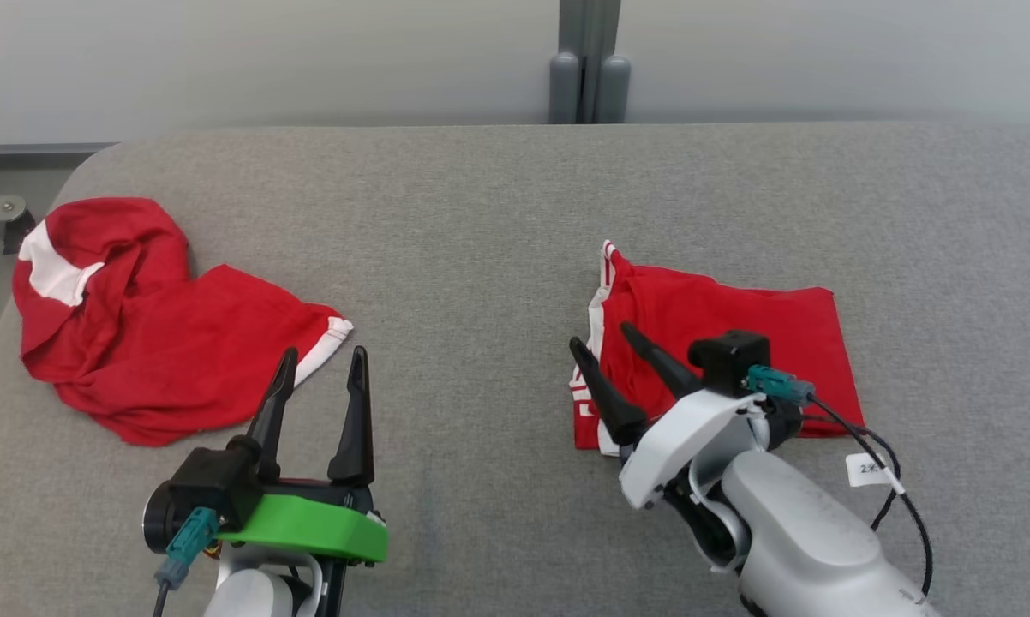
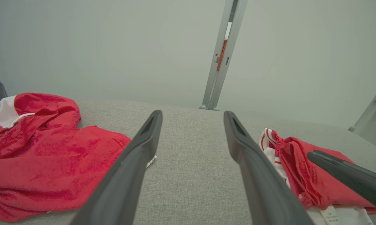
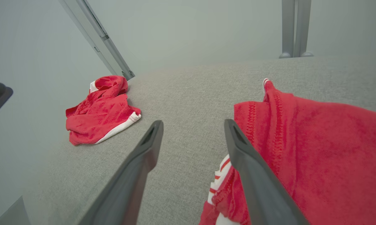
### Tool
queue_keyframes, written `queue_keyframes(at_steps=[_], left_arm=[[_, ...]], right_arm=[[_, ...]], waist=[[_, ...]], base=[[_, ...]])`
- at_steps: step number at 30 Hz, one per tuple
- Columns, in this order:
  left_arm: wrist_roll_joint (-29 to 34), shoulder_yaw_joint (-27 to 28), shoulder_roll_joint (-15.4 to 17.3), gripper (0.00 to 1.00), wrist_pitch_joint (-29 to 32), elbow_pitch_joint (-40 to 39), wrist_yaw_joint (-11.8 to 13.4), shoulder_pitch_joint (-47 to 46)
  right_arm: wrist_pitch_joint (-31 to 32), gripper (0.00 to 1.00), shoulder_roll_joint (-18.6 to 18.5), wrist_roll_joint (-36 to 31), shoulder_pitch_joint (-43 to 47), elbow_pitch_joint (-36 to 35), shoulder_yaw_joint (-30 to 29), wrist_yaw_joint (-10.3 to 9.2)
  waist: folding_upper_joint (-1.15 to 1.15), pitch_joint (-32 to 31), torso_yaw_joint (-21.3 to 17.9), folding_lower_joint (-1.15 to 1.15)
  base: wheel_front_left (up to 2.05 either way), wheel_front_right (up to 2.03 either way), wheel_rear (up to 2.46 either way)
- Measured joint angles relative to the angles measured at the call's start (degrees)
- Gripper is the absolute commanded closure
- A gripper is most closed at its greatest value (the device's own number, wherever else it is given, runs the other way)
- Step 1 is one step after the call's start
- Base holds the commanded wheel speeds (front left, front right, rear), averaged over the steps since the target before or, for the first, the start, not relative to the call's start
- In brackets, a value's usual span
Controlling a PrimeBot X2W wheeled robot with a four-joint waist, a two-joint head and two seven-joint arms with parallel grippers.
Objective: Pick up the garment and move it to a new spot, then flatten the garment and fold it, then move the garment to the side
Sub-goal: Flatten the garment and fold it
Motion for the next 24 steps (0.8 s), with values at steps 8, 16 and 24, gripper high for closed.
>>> queue_keyframes(at_steps=[8,16,24], left_arm=[[0.26,0.79,-0.01,0.00,-0.01,-1.67,0.21,-0.01],[0.73,2.63,0.00,0.00,-0.01,-2.76,0.41,0.00],[3.50,2.80,-0.01,0.00,-0.01,-2.09,0.51,2.36]], right_arm=[[-0.29,0.00,-5.63,-9.40,1.39,-10.21,-8.73,0.00],[-0.33,0.00,-7.54,-20.56,11.38,-23.08,-21.54,0.01],[-0.33,0.00,-4.43,-23.63,18.61,-27.63,-27.97,0.00]], waist=[[0.00,-0.23,-4.40,0.00],[0.00,-0.52,-7.85,0.00],[0.00,-1.66,-9.73,0.00]], base=[[0.00,0.00,0.00],[0.00,0.00,0.00],[0.00,0.00,0.00]])
